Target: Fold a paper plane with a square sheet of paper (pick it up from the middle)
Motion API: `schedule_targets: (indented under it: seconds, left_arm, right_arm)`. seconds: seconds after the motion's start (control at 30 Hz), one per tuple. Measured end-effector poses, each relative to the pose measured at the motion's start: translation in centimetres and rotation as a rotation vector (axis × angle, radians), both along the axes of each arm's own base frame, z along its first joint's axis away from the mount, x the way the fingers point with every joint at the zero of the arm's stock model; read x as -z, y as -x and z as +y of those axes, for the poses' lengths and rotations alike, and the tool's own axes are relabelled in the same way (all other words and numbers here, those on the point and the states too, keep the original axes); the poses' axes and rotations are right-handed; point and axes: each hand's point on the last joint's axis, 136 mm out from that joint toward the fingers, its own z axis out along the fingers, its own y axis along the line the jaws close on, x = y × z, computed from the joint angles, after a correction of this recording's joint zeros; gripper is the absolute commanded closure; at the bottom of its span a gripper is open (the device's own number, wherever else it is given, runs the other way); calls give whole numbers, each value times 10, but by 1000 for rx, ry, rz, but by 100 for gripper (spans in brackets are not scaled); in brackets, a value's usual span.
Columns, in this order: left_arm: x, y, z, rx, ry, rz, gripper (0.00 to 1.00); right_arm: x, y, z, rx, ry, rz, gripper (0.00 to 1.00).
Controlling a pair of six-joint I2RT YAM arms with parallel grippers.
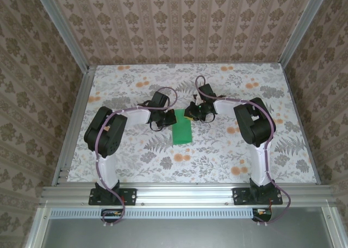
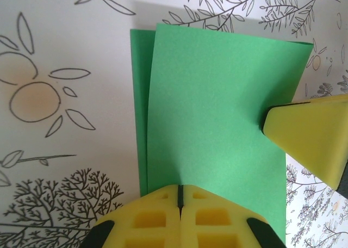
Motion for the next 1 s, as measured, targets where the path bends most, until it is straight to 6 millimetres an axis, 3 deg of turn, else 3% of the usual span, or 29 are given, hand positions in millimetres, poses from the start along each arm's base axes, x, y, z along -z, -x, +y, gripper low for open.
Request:
schedule_targets:
  seconds: [1.0]
  left_arm:
    - [0, 0, 0, 4, -2, -1, 100]
  right_arm:
    - [-6, -34, -5, 99, -36, -42, 87]
